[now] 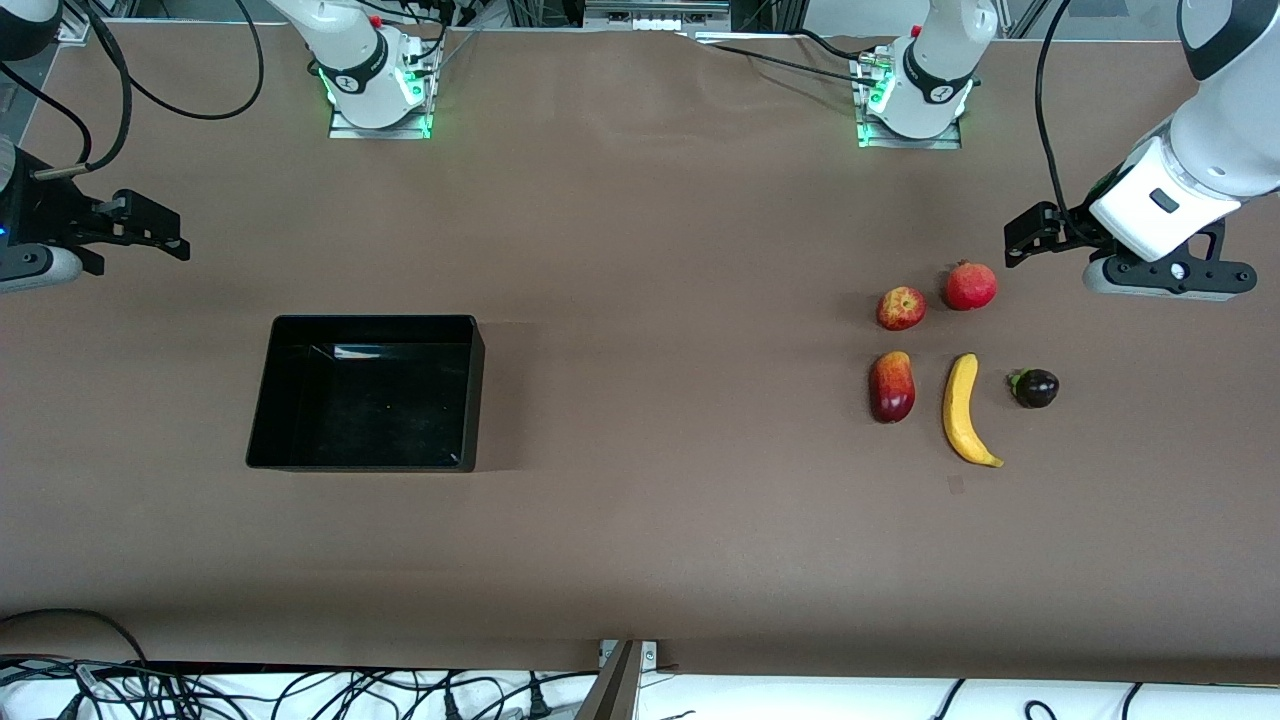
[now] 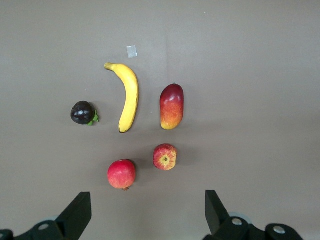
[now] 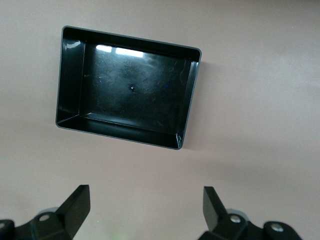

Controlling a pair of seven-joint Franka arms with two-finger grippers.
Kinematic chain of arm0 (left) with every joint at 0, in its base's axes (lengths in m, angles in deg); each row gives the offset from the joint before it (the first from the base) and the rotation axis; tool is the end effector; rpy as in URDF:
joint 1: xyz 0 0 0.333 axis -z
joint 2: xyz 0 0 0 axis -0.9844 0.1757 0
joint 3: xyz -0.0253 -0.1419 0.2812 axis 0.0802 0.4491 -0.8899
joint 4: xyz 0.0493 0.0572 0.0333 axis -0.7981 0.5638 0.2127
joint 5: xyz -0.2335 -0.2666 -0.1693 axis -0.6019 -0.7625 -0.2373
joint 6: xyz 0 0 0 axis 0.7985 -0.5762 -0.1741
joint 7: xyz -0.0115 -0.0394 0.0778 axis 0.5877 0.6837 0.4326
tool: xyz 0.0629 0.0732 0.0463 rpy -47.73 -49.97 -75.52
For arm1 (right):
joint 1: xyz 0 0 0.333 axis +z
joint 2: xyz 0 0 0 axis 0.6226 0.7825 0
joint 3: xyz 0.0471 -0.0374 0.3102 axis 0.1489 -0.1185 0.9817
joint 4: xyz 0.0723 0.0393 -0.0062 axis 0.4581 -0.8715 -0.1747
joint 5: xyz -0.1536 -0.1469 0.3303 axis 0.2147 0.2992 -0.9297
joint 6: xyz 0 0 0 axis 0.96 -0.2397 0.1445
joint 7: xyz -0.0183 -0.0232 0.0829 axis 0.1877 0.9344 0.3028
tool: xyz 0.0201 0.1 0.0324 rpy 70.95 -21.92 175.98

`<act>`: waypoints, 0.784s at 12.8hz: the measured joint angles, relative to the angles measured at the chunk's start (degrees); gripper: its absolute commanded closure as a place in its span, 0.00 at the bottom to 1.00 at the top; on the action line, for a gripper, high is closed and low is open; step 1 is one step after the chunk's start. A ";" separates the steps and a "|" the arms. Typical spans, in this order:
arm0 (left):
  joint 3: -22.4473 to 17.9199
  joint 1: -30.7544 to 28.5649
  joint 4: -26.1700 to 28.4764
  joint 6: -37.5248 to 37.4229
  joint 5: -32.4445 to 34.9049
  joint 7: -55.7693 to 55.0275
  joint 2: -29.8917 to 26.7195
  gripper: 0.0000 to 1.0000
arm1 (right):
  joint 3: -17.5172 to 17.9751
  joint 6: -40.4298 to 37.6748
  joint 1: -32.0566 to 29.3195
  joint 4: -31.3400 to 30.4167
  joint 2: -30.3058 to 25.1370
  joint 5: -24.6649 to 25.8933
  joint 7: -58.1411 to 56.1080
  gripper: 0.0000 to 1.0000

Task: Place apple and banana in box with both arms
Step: 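Reach the right gripper to the black box rim and grasp it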

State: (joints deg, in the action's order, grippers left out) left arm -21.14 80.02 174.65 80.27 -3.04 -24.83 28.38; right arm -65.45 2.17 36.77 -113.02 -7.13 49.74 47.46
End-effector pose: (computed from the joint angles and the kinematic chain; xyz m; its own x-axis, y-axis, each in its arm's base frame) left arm 0.5566 -0.0668 0.5749 0.9966 -0.0461 -0.0678 -0.0455 -0.9989 0.0101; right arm 0.5733 -0.0027 0.5916 0.9829 0.1770 -0.0503 0.1750 -0.9837 -0.0409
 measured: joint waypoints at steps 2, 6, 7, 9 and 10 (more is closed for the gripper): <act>-0.02 -0.02 0.00 -0.02 0.00 0.00 0.00 0.00 | 0.00 0.12 0.00 0.00 0.00 0.01 0.00 0.00; -0.34 -0.07 0.00 -0.04 0.00 0.00 0.00 0.00 | 0.00 0.34 0.00 -0.07 0.25 0.27 0.00 0.00; -0.35 -0.07 0.00 -0.08 0.00 0.00 0.00 0.00 | 0.00 0.47 0.00 -0.39 0.77 1.01 0.00 0.00; -0.37 -0.06 0.00 -0.17 0.00 0.00 0.00 0.00 | -0.05 4.08 -0.02 -2.59 3.64 2.98 0.31 0.00; -0.32 -0.05 -0.01 -0.18 0.00 0.00 0.00 0.00 | -0.28 8.44 -0.08 -4.84 5.55 3.98 0.76 0.00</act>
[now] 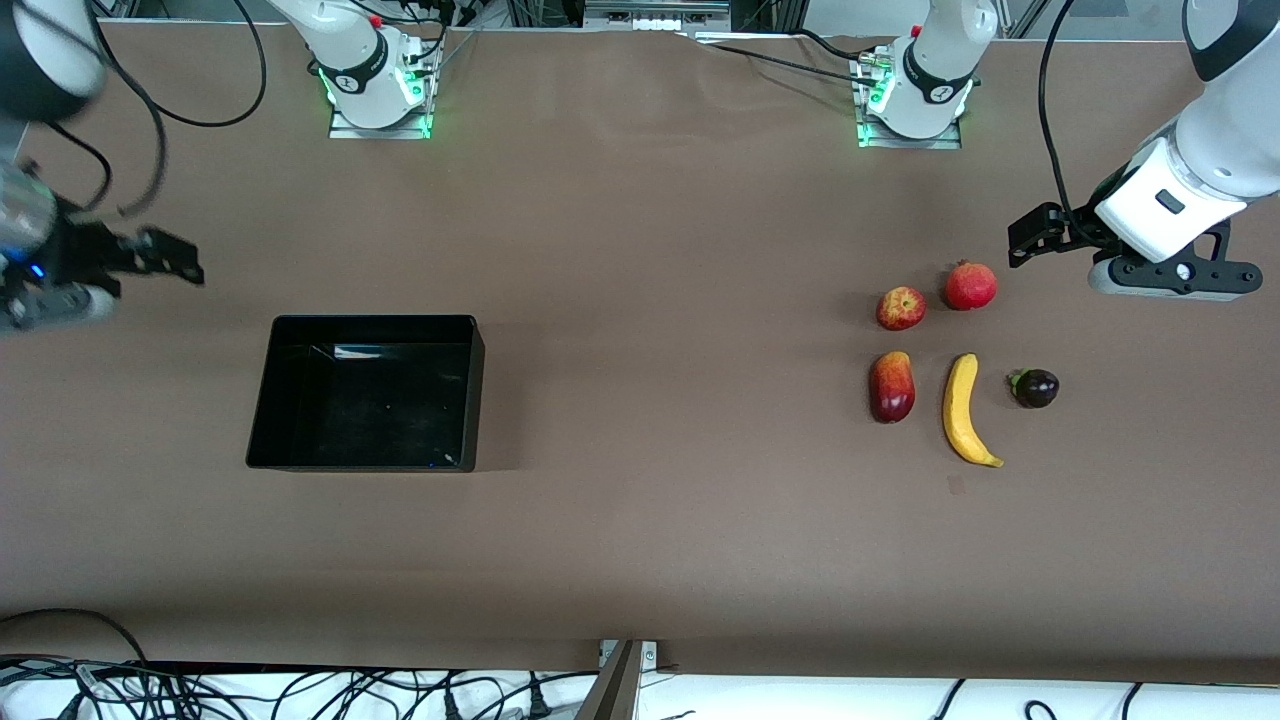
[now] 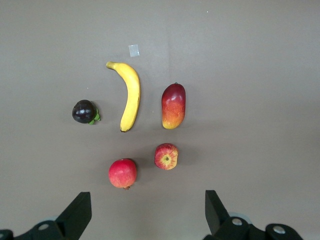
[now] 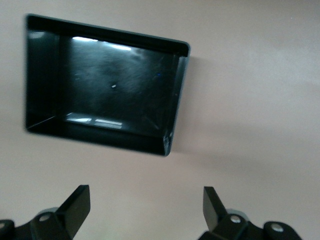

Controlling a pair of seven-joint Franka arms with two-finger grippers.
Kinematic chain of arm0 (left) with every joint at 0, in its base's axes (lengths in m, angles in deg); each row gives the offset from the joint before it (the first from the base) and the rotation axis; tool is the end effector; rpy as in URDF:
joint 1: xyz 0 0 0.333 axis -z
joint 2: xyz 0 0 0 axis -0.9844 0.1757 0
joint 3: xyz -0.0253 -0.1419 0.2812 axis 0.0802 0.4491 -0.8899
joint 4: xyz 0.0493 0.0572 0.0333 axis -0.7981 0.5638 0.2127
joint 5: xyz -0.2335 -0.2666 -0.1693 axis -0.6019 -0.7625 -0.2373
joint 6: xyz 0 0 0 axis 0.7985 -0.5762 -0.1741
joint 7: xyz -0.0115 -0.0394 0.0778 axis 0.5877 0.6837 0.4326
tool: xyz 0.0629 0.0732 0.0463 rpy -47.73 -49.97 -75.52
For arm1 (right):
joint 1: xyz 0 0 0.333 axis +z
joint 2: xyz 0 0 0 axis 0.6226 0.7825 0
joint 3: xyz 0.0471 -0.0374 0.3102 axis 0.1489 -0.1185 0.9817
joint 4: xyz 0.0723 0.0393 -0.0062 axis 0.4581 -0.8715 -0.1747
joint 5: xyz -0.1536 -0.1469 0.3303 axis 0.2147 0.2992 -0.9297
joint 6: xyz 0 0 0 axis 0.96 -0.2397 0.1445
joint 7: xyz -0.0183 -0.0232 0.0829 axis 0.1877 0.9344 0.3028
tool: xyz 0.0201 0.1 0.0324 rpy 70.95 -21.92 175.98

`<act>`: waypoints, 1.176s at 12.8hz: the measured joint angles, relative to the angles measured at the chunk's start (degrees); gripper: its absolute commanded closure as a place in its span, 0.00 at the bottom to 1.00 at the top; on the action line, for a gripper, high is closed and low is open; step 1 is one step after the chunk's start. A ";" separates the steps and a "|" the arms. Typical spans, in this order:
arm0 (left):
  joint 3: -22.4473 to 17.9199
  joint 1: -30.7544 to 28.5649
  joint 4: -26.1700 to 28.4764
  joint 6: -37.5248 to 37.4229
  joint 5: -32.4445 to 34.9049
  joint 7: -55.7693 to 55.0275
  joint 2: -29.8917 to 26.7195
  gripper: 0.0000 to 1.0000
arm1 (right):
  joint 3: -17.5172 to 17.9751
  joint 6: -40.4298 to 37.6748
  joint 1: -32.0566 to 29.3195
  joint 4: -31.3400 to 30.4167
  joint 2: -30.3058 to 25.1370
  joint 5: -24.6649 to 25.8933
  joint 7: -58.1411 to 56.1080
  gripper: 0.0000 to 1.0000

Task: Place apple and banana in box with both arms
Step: 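Reach the right gripper to the black box rim and grasp it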

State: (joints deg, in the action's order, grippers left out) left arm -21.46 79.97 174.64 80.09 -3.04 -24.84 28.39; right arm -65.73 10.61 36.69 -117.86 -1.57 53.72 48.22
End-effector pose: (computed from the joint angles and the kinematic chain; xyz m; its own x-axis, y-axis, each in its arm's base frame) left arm 0.5567 -0.0632 0.5746 0.9967 -0.0395 -0.0709 -0.0389 -0.9992 0.0097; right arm 0.6034 -0.0138 0.5063 0.9818 0.1635 -0.0962 0.1661 -0.9859 0.0199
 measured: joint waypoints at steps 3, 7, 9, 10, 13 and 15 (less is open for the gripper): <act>0.29 0.24 -0.02 0.00 0.02 0.00 0.00 0.00 | -1.82 13.52 -0.52 -8.10 5.75 0.59 0.99 0.00; 0.27 0.15 -0.29 0.03 0.28 0.00 0.00 0.00 | -3.60 26.07 -1.23 -13.84 13.10 -0.21 1.31 0.00; 0.27 0.15 -0.34 0.03 0.30 0.00 0.00 0.00 | -3.73 31.56 -1.81 -16.46 15.79 -1.28 1.32 0.06; 0.27 0.15 -0.37 0.03 0.41 0.00 0.00 0.00 | -3.74 33.80 -2.00 -17.93 16.34 -1.77 1.33 0.30; 0.30 0.22 -0.40 0.03 0.93 0.00 0.00 0.00 | -3.72 34.96 -2.02 -19.75 16.44 -2.70 1.33 1.00; 0.31 0.22 -0.44 0.05 1.00 0.03 0.00 0.00 | -3.71 34.78 -2.02 -19.79 16.44 -2.91 1.39 1.00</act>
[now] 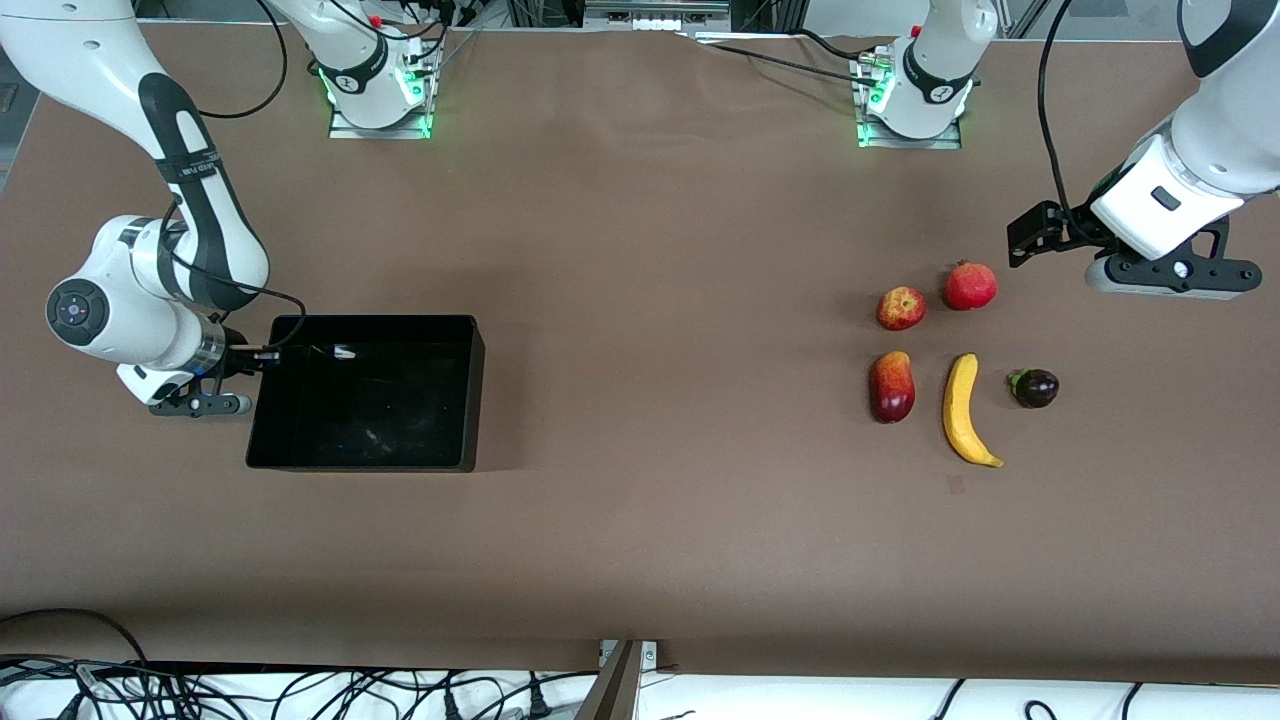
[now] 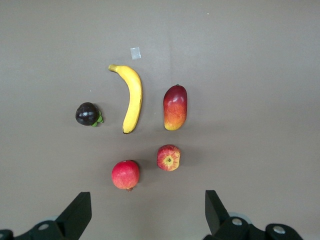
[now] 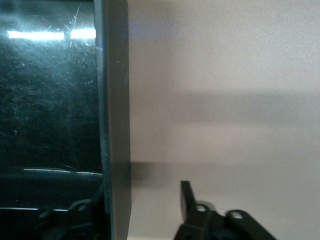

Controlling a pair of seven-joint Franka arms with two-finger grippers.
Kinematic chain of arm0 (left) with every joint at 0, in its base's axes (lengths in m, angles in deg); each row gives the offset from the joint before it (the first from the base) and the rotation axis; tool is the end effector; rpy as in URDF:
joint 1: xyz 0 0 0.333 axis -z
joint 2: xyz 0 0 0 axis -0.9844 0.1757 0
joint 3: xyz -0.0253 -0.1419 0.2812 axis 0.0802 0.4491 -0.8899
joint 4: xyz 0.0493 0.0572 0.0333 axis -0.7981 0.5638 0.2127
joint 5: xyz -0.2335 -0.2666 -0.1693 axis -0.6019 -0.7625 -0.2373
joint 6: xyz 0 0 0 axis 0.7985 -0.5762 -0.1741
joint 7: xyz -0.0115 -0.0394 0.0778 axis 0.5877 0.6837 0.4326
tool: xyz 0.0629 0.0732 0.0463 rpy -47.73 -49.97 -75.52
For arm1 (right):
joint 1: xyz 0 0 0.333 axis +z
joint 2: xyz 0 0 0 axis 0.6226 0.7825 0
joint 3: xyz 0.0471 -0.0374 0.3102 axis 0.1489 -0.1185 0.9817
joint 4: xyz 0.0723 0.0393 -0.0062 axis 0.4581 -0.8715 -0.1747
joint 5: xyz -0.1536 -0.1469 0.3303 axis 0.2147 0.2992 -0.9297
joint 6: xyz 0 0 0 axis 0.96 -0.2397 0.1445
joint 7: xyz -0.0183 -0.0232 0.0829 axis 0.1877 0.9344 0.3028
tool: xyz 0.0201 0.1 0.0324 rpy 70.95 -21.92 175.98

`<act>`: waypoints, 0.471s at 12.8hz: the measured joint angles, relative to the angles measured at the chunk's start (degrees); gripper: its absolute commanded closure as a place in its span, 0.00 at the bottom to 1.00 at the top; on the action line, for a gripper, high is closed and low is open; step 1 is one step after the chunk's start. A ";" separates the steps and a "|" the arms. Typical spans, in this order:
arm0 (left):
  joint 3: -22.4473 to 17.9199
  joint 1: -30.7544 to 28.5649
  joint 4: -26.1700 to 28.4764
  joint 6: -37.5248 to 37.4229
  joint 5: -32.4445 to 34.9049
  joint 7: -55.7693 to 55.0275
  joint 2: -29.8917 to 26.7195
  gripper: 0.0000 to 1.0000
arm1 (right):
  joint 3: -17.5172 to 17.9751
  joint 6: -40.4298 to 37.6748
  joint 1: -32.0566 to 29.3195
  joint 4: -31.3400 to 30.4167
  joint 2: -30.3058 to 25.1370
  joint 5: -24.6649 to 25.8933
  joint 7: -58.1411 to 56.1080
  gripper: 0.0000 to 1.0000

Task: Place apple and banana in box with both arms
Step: 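Reach the right gripper to the black box rim and grasp it, then drag the black box with the right gripper toward the fruit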

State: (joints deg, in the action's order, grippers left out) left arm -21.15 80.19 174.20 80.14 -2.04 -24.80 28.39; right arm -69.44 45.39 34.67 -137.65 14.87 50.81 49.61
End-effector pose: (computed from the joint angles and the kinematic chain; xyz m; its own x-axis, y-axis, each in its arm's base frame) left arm 0.5570 -0.0666 0.5783 0.9969 -0.0502 -0.0612 -0.0507 -0.9987 -0.0068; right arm 0.5937 -0.0683 0.2248 0.9927 0.0299 -0.1166 0.0297 -0.9996 -0.0030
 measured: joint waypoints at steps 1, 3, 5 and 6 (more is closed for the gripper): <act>0.00 0.00 -0.11 0.02 0.02 0.00 0.00 0.00 | 0.06 -0.26 0.00 0.00 0.00 -0.18 0.01 1.00; 0.01 0.04 -0.41 0.03 0.03 0.01 0.00 0.00 | 0.44 -1.28 0.04 0.10 -0.22 -0.28 0.00 1.00; 0.04 0.09 -0.46 0.02 0.04 0.01 0.01 0.00 | 2.03 -3.85 0.07 1.59 -1.06 -0.26 -0.30 1.00; 0.07 0.10 -0.46 0.03 0.04 0.01 0.03 0.00 | 3.84 -6.21 0.16 3.47 -1.51 -0.25 -0.30 1.00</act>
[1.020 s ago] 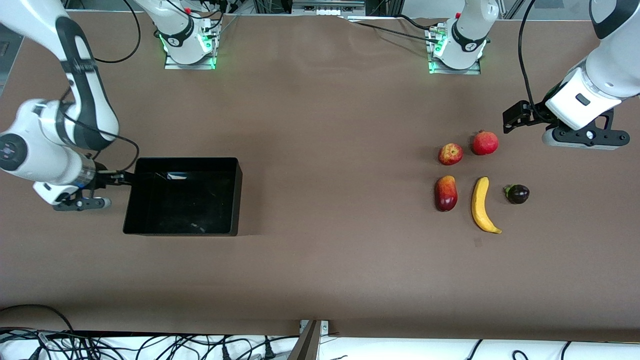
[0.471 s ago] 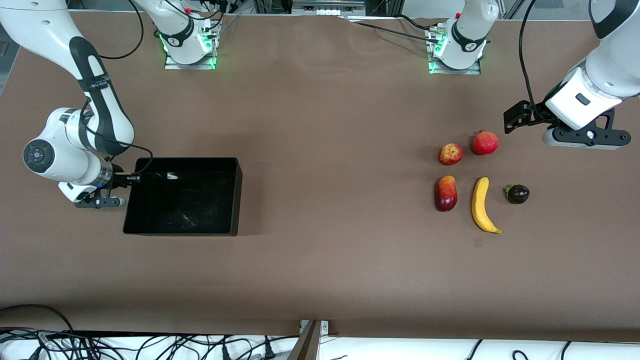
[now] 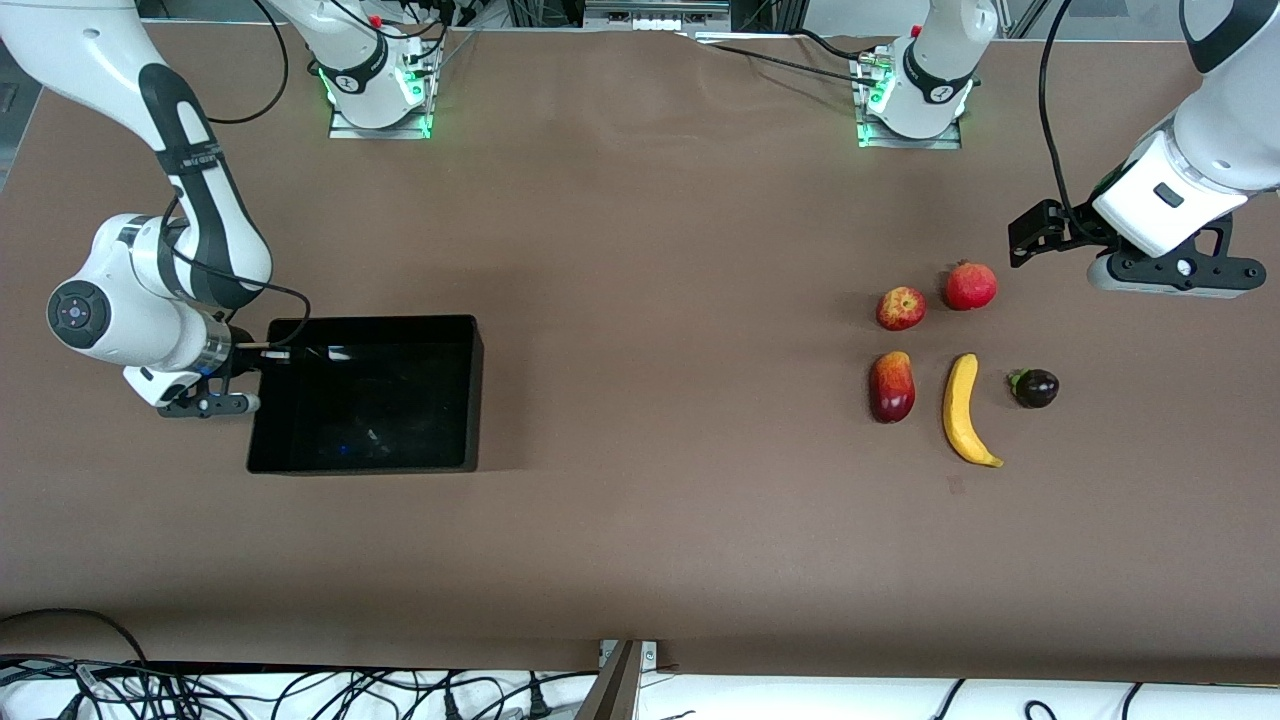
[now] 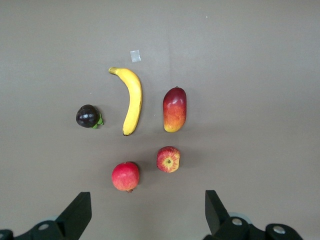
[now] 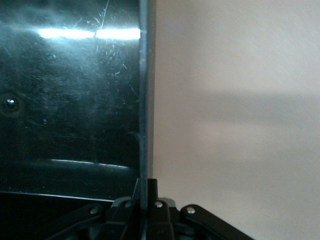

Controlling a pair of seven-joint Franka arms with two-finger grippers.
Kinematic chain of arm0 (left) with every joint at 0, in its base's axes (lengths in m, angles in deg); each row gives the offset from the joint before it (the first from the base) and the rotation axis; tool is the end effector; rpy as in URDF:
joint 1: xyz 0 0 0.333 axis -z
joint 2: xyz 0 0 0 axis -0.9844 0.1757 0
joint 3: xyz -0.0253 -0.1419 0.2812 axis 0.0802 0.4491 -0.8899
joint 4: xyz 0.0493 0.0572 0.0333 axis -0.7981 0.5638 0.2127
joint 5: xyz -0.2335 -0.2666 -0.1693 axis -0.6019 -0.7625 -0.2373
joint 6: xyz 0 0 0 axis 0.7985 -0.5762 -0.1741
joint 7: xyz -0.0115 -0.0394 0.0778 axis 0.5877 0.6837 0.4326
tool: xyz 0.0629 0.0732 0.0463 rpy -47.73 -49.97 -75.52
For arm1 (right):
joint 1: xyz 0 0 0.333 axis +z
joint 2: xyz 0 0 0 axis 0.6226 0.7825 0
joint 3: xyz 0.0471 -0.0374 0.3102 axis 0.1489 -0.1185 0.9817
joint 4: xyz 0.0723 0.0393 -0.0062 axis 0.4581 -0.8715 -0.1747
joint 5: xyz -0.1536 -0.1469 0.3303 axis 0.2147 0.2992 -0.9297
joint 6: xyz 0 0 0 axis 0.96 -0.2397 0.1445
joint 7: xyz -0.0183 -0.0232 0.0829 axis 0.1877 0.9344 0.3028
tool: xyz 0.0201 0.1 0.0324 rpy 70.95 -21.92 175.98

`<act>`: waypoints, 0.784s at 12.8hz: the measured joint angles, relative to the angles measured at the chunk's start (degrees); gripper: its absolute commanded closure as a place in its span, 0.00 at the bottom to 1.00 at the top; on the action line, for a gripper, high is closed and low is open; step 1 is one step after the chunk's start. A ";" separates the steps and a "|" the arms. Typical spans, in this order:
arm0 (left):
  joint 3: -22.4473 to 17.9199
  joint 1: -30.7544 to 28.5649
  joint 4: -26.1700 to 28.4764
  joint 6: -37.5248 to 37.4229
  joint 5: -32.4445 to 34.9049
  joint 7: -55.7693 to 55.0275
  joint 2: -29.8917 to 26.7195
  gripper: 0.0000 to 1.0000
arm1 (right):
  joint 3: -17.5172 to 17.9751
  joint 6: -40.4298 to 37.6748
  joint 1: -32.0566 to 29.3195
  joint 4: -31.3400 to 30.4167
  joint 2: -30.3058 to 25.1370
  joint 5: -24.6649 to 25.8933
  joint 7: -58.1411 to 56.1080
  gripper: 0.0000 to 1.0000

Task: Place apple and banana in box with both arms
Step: 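Drag the black box with the right gripper toward the fruit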

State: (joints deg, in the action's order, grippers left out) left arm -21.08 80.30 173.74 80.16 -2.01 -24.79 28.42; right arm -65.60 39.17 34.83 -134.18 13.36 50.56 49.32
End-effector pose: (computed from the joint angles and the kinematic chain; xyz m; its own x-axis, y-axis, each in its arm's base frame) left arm 0.5575 -0.0684 0.5818 0.9971 -0.0535 -0.0533 -0.0540 -0.9985 -0.0067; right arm 0.6074 -0.0279 0.2563 0.9860 0.0995 -0.1334 0.0951 -0.9947 -0.0392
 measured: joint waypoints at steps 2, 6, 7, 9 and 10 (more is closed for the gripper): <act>0.04 0.04 -0.01 0.00 0.00 0.00 0.02 0.00 | 4.03 -5.45 1.41 5.49 -0.34 -0.17 0.43 1.00; 0.14 0.12 -0.04 0.00 0.00 0.00 0.02 0.00 | 5.77 -11.03 13.95 14.90 0.60 -4.50 10.79 1.00; 0.15 0.13 -0.06 0.00 0.00 0.00 0.02 0.00 | 5.88 -11.01 17.95 16.23 1.76 -4.66 16.03 1.00; 0.17 0.14 -0.08 0.00 0.00 0.00 0.03 0.00 | 5.99 -10.53 26.22 20.60 5.96 -4.67 27.79 1.00; 0.17 0.14 -0.09 0.00 0.00 0.00 0.04 0.00 | 5.96 -9.69 30.33 23.60 8.70 -4.66 33.18 1.00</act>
State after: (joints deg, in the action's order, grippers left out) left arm -20.91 80.44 173.65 80.16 -2.00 -24.80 28.46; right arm -59.64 29.49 65.16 -110.58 22.06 45.90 82.50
